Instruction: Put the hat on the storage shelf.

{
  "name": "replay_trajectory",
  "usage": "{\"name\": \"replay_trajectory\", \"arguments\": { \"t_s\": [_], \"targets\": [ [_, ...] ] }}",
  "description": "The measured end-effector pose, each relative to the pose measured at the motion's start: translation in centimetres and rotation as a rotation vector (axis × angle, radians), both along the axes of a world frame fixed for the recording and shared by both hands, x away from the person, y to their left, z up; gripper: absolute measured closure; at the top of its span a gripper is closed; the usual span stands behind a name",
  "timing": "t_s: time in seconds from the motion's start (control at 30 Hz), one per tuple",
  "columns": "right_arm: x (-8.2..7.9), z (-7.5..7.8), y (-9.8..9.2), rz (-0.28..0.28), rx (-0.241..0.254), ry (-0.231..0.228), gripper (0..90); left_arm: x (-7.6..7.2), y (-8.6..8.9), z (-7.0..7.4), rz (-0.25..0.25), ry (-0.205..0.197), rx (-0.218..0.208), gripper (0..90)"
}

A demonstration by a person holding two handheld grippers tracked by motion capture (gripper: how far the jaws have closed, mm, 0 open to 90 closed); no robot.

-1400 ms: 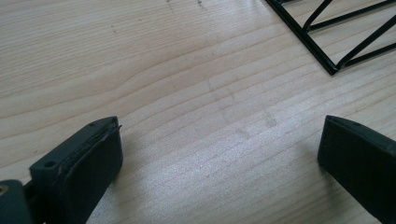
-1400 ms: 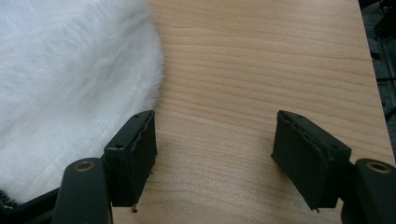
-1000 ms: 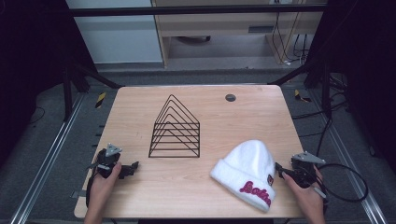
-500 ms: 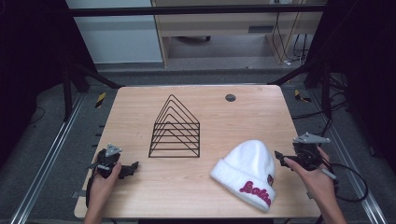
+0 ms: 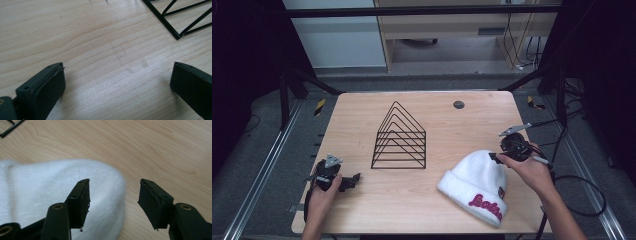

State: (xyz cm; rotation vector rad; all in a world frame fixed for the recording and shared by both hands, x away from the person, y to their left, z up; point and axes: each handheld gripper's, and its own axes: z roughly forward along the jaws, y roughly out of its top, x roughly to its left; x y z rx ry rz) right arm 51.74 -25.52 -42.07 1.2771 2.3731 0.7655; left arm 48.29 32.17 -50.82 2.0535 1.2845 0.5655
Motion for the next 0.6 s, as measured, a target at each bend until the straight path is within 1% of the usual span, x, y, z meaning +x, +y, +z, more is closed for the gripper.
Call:
{"name": "replay_trajectory", "arguments": {
  "t_s": [0.03, 0.1, 0.13, 0.17, 0.2, 0.27, 0.3, 0.33, 0.37, 0.6],
  "targets": [
    [0.3, -0.1, 0.3, 0.004, -0.005, 0.014, 43.2, 0.0, 0.0, 0.0, 0.0, 0.0, 0.0, 0.0],
    [0.5, -0.2, 0.5, 0.012, -0.008, 0.017, 43.8, 0.0, 0.0, 0.0, -0.002, 0.001, 0.002, 0.0],
    [0.9, -0.5, 1.0, 0.018, -0.007, 0.035, 44.4, 0.0, 0.0, 0.0, -0.001, 0.0, 0.0, 0.0],
    [1.2, -0.7, 1.1, 0.02, -0.014, 0.039, 44.7, 0.0, 0.0, 0.0, -0.001, 0.0, 0.0, 0.0],
    [1.4, -0.8, 1.3, 0.021, -0.011, 0.052, 44.9, 0.0, 0.0, 0.0, -0.001, 0.0, 0.0, 0.0],
    [1.8, -1.3, 1.5, 0.029, -0.021, 0.073, 45.0, 0.0, 0.0, 0.0, 0.0, 0.0, 0.0, 0.0],
    [1.8, -1.3, 1.5, 0.029, -0.021, 0.073, 45.0, 0.0, 0.0, 0.0, 0.0, 0.0, 0.0, 0.0],
    [2.2, -1.8, 1.5, 0.027, -0.031, 0.092, 44.5, 0.0, 0.0, 0.0, 0.0, 0.0, -0.001, 0.0],
    [2.4, -2.1, 1.5, 0.022, -0.03, 0.104, 43.9, 0.0, 0.0, 0.0, 0.0, 0.0, -0.001, 0.0],
    [3.3, -3.6, 1.0, -0.009, -0.015, 0.155, 43.1, 0.0, 0.0, 0.0, 0.0, 0.0, 0.0, 0.0]
  ]
}}
